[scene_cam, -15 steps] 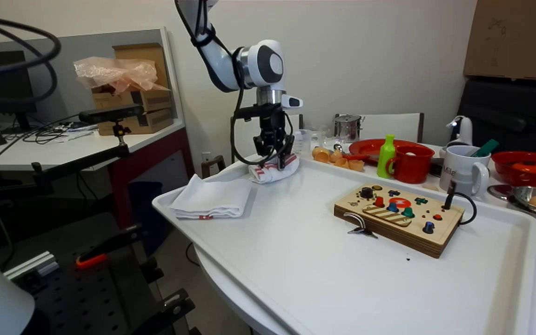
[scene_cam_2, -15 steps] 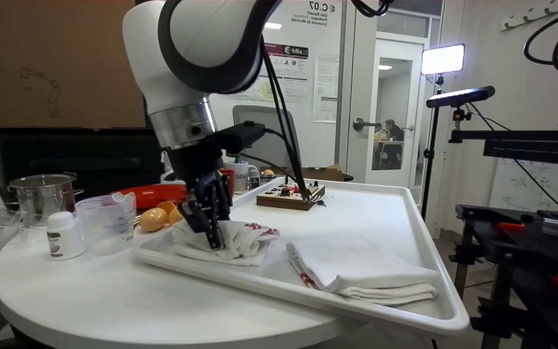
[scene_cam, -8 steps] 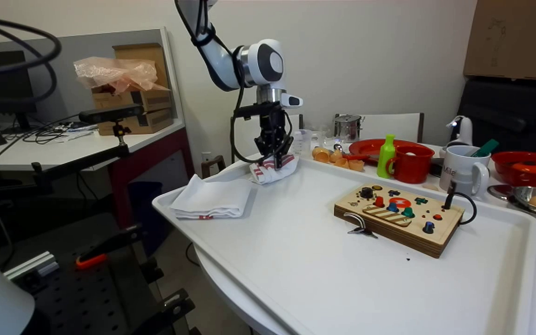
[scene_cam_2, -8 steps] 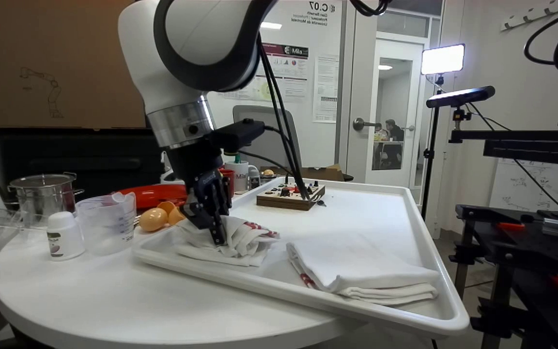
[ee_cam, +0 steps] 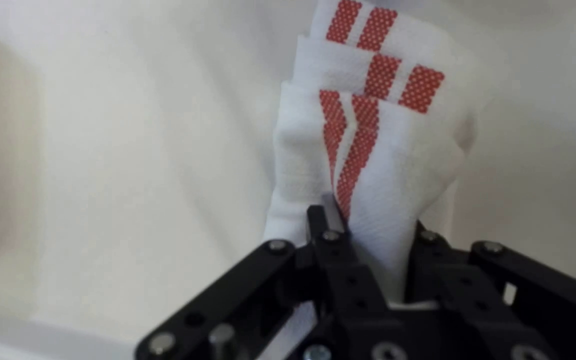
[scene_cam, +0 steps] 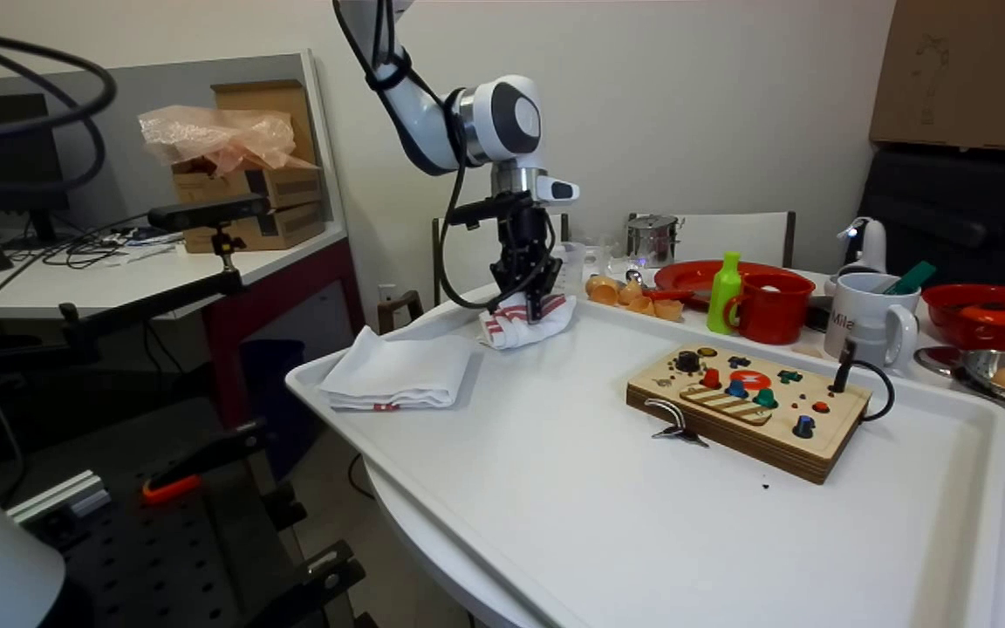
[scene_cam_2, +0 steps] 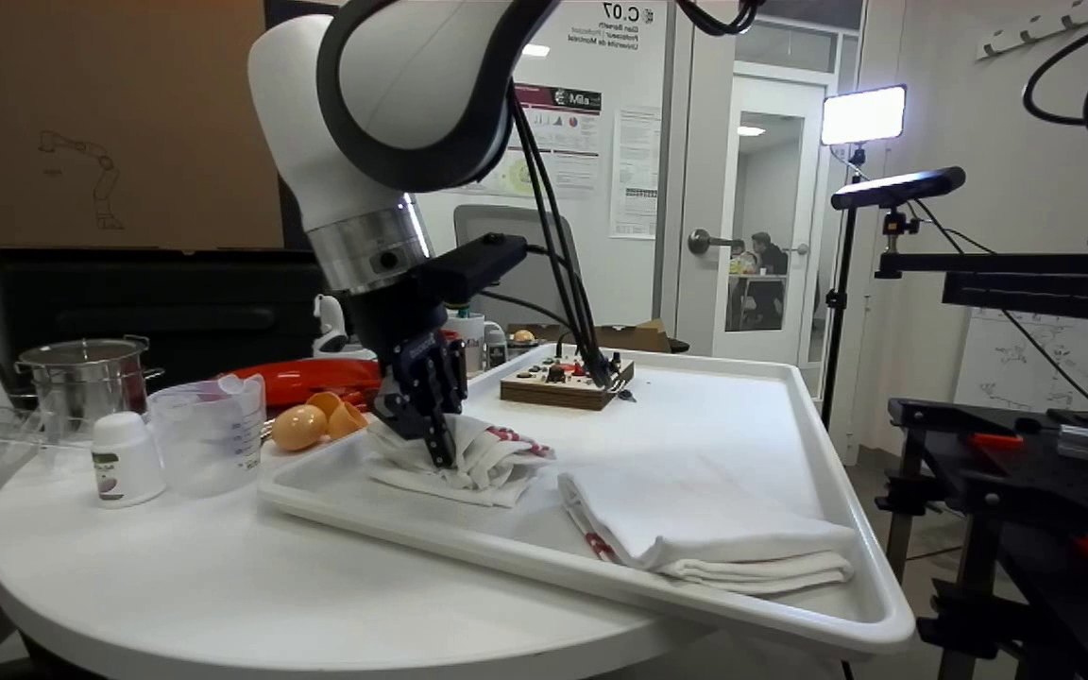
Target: Use the cloth to wipe the tray
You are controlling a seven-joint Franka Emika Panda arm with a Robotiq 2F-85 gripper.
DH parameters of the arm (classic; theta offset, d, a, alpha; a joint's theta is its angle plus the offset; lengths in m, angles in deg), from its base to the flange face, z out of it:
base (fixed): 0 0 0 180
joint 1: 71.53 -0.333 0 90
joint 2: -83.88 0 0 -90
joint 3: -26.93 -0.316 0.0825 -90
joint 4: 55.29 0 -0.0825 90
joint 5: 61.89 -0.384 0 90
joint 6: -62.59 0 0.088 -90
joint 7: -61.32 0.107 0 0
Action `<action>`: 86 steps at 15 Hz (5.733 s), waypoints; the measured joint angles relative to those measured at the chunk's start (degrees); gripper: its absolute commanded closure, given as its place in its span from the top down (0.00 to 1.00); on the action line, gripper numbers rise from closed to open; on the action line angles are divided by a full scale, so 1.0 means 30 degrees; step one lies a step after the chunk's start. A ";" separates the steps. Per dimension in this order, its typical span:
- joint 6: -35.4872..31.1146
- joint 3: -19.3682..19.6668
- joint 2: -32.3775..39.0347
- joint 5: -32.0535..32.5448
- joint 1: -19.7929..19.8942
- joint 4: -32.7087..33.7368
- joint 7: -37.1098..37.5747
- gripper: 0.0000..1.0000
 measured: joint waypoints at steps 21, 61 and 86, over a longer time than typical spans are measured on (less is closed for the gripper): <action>-0.1232 0.1559 -0.2913 -0.1419 0.1877 -0.5782 0.3930 0.22; -0.4374 0.1712 -0.5671 -0.3207 0.4978 -1.0974 0.2116 0.06; -0.3657 0.3580 -0.6303 -0.4548 0.6381 -1.2652 0.2398 0.06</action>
